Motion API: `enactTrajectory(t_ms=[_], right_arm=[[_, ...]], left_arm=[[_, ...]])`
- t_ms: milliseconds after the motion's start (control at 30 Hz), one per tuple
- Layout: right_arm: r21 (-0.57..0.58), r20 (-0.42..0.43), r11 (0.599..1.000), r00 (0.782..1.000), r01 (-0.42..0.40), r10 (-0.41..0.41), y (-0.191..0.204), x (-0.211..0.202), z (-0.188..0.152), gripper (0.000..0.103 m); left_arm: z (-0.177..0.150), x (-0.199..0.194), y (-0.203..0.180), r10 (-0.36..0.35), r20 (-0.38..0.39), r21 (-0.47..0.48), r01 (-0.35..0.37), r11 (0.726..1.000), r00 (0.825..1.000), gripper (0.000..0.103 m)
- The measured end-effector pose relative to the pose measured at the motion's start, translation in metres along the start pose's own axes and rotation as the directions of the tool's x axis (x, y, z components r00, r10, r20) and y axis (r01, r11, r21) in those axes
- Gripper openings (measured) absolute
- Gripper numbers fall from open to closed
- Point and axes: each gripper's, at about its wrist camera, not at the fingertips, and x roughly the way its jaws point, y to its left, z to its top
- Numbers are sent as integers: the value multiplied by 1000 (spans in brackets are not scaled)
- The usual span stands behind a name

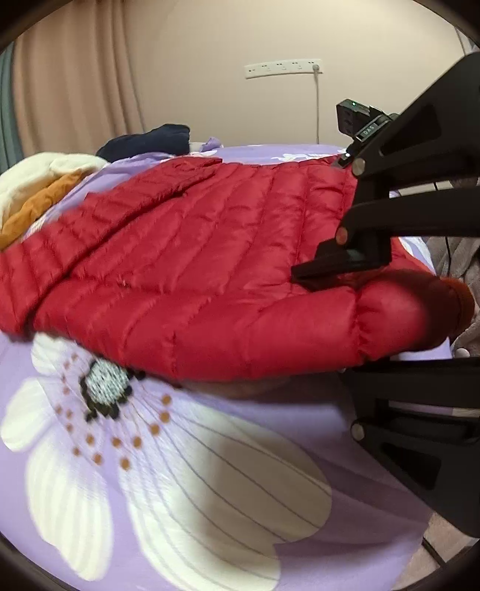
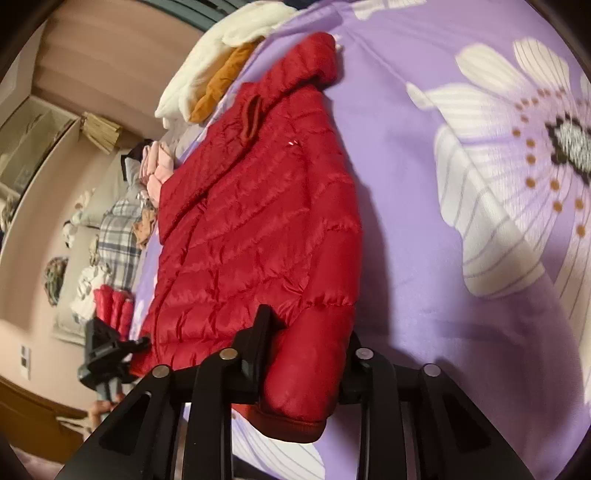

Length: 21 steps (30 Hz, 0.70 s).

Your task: Fold large clothes

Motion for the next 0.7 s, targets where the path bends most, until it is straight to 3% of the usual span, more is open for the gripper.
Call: enactTrajectory(t_ms=[167,333,700], right_arm=[[-86,88,995,994,-52,59,25,-23,7,20],[-144,168,986,979,-89,113,49,-47,18,19],[-277,222,950,952,-144,209,86,-89,13,18]], left_arm=[[5,-26,-31,-55,63,105,48,993,997,18],[6,-51,-68,-141,108,237,113,965,984,18],[-4,-99,-104,-255,123,331,203,922,959,18]])
